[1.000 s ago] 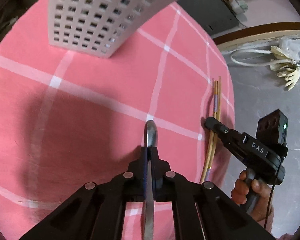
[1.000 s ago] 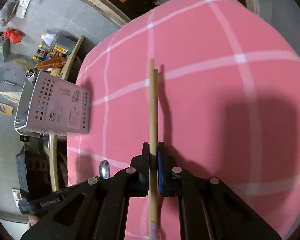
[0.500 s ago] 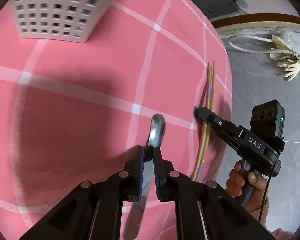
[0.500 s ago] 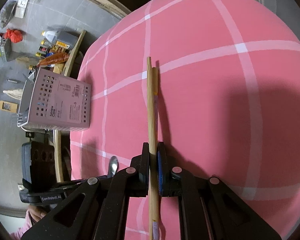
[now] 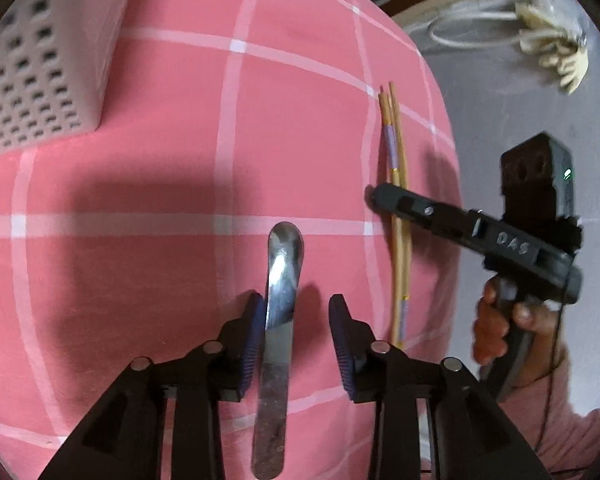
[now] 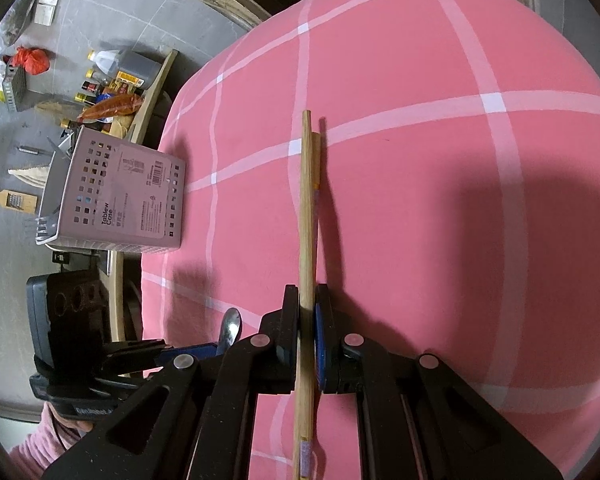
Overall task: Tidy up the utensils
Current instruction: 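Lift the spatula with the left tool while the right tool holds both chopsticks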
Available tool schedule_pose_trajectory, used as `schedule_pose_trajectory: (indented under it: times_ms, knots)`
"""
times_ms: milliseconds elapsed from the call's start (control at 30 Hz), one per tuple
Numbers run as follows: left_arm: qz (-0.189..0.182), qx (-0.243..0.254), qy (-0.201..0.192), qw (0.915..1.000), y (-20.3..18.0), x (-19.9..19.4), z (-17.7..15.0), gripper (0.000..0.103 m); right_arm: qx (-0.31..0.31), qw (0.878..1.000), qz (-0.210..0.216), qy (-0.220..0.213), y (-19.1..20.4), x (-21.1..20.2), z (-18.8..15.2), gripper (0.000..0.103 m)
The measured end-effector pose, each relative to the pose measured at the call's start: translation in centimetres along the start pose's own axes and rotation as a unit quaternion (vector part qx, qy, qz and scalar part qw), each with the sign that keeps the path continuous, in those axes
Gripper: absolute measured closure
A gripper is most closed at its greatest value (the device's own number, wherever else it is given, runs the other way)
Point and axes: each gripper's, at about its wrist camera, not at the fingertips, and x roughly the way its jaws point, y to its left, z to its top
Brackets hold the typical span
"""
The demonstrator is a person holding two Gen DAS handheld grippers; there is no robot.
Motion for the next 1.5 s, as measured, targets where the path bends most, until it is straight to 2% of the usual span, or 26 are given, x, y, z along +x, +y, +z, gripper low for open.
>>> schedule_pose_trajectory:
  times_ms: [33, 67, 233, 367, 533, 667, 767, 867, 1067, 1200, 1367, 1400, 1500]
  knots:
    - [0.020, 0.004, -0.002, 0.9998, -0.1, 0.0, -0.1, 0.089, 0.000, 1.000, 0.000, 0.000, -0.1, 0.0, 0.0, 0.097]
    - [0.032, 0.008, -0.004, 0.9994, 0.0, 0.1, -0.1, 0.092, -0.001, 1.000, 0.000, 0.001, -0.1, -0.1, 0.0, 0.097]
    - [0.035, 0.001, -0.013, 0.9993, -0.2, -0.1, -0.5, 0.092, -0.002, 1.000, 0.004, 0.003, -0.3, 0.0, 0.1, 0.097]
    - [0.020, -0.004, -0.008, 0.9998, -0.6, 0.4, -0.3, 0.092, -0.005, 1.000, 0.006, 0.006, -0.3, 0.4, 0.1, 0.097]
    - [0.058, 0.039, 0.003, 0.9975, -2.5, 0.7, -0.4, 0.096, -0.011, 1.000, 0.005, 0.007, 0.1, 0.6, 0.1, 0.097]
    - [0.038, 0.037, 0.007, 0.9986, -2.9, 0.2, -0.5, 0.100, -0.016, 1.000, 0.007, 0.004, 0.1, 0.2, 0.0, 0.097]
    - [0.018, 0.035, 0.012, 0.9992, -3.2, 0.1, -0.6, 0.099, -0.013, 1.000, 0.007, -0.001, -0.2, -0.2, -0.1, 0.097]
    - [0.026, 0.047, 0.019, 0.9984, -3.4, 0.2, -0.6, 0.097, -0.007, 1.000, 0.012, -0.004, -0.5, -0.5, -0.3, 0.097]
    - [0.086, 0.089, 0.038, 0.9916, -5.2, 1.3, -0.2, 0.089, 0.002, 1.000, 0.024, -0.008, -1.2, -0.8, -1.0, 0.096]
    - [0.117, 0.110, 0.041, 0.9862, -6.3, 1.4, 0.1, 0.089, 0.007, 1.000, 0.028, -0.010, -1.3, -0.9, -1.4, 0.096]
    - [0.116, 0.100, 0.040, 0.9874, -6.4, 1.4, 0.1, 0.088, 0.014, 0.999, 0.034, -0.013, -1.5, -0.9, -1.6, 0.096]
    - [0.113, 0.099, 0.040, 0.9878, -7.4, 2.1, 0.0, 0.089, 0.014, 0.999, 0.034, -0.013, -1.5, -0.8, -1.6, 0.096]
    - [0.101, 0.094, 0.041, 0.9895, -7.0, 1.5, 0.1, 0.093, 0.014, 0.999, 0.035, -0.013, -1.5, -0.8, -1.6, 0.097]
